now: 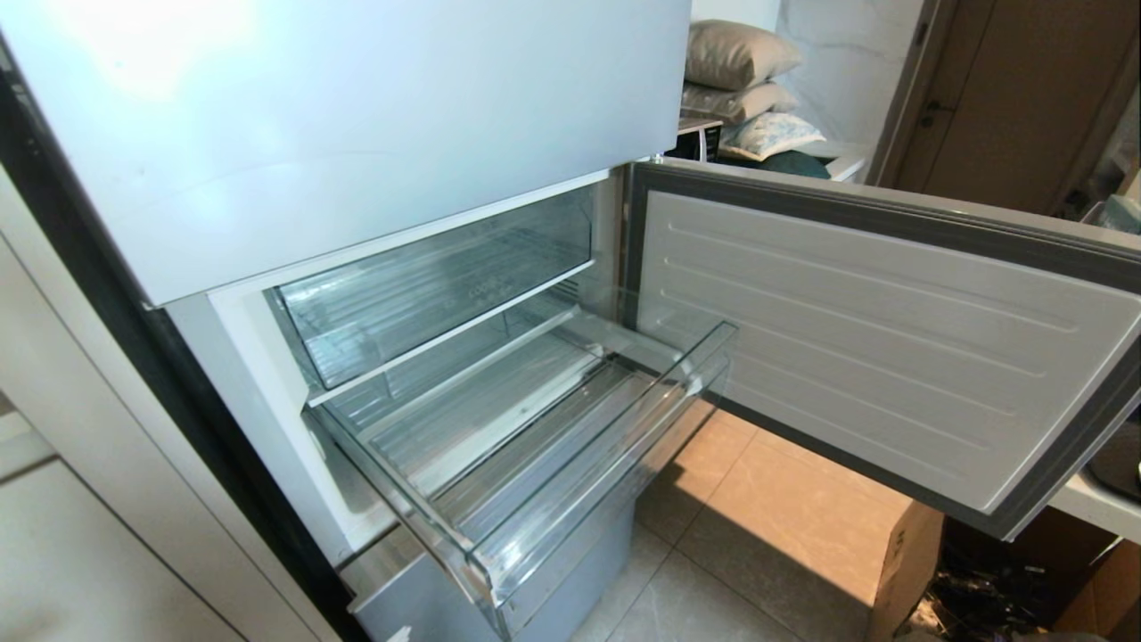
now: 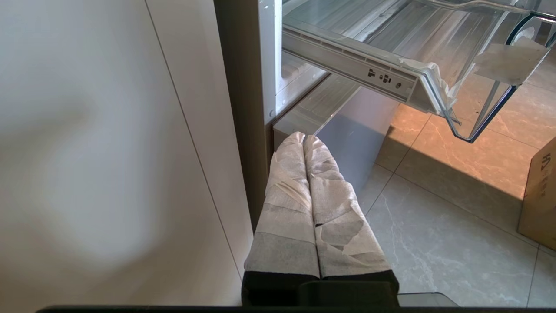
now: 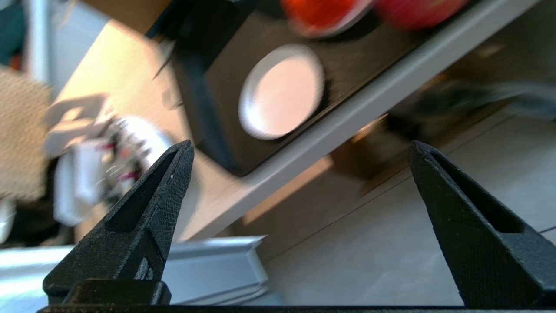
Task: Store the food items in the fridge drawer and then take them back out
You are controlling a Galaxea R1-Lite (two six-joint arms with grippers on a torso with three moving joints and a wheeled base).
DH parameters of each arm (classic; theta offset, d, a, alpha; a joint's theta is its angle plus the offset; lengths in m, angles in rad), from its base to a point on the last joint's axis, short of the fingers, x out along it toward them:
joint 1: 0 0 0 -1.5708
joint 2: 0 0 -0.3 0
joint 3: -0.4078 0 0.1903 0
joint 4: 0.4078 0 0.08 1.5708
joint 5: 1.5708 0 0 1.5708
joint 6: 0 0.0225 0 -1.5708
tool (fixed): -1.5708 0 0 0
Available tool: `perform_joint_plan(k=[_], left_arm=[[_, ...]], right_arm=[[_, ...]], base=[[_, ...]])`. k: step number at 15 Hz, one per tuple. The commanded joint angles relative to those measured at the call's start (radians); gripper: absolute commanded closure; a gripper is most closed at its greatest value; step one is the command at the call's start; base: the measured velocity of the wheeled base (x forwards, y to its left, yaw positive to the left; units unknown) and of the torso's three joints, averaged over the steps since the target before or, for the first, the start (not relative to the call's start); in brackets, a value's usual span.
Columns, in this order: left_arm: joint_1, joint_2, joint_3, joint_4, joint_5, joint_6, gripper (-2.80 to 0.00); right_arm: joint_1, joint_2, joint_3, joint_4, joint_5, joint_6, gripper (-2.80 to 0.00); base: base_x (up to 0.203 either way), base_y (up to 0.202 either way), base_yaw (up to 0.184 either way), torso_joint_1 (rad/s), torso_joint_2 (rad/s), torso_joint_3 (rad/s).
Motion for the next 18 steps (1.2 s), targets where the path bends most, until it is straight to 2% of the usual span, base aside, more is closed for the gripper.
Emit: perform_joint_plan(k=[1, 4, 6, 13, 16, 18], left_arm=[[0.001, 0.000, 0.000, 0.001, -0.001, 0.000, 0.00], [0.000, 0.000, 0.000, 0.001, 0.001, 0.000, 0.00], [0.001, 0.000, 0.000, 0.001, 0.000, 0.000, 0.00], [0.001, 0.000, 0.000, 0.001, 0.001, 0.000, 0.00], [0.001, 0.000, 0.000, 0.001, 0.001, 0.000, 0.00], [0.001, 0.000, 0.000, 0.001, 0.001, 0.000, 0.00]], right_arm=[[-0.083, -0.016, -0.005, -0.004, -0.029, -0.036, -2.80], [-0.211, 0.085, -0.066, -0.045, -0.046, -0.114, -2.80], [-0.258, 0.165, -0.096, -0.109, -0.046, -0.140, -2.80], [-0.282, 0.507, -0.317, -0.138, 0.007, -0.141, -2.80], [-0.275, 0.568, -0.426, -0.057, 0.096, -0.134, -2.80], [-0.263, 0.589, -0.498, 0.026, 0.162, -0.097, -2.80]], base=[[0.000, 0.000, 0.000, 0.000, 0.00, 0.000], [0.000, 0.000, 0.000, 0.000, 0.00, 0.000], [0.000, 0.000, 0.000, 0.000, 0.00, 0.000], [0.000, 0.000, 0.000, 0.000, 0.00, 0.000], [0.000, 0.000, 0.000, 0.000, 0.00, 0.000], [0.000, 0.000, 0.000, 0.000, 0.00, 0.000]])
